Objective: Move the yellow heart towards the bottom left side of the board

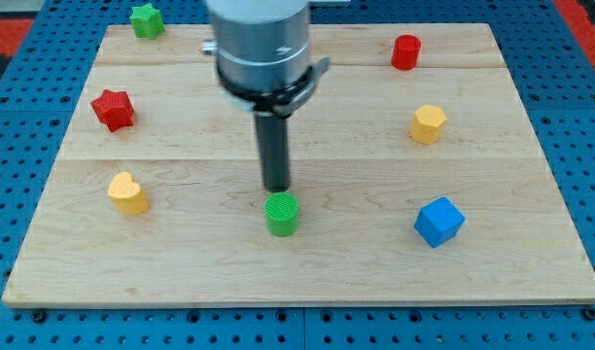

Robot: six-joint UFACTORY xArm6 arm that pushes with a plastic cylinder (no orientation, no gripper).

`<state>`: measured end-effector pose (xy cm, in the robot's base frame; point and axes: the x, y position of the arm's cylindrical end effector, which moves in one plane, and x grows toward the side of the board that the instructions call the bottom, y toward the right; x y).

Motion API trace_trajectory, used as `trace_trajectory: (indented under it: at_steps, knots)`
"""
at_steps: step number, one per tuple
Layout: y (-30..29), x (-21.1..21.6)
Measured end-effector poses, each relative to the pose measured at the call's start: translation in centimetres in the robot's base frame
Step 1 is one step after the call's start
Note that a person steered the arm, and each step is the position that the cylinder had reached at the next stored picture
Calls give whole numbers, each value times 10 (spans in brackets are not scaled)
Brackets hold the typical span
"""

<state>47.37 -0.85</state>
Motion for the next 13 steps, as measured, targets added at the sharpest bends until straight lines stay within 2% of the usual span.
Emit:
trace_trajectory:
  at_steps: [1,2,3,4,8,9,10,11,12,13]
  knots:
    - [33,9]
    - [-32,39]
    - [-59,48]
    - [-42,33]
    - [-43,31]
    - [-67,29]
    - [-125,19]
    - [-158,5]
    - [-175,13]
    - [-222,36]
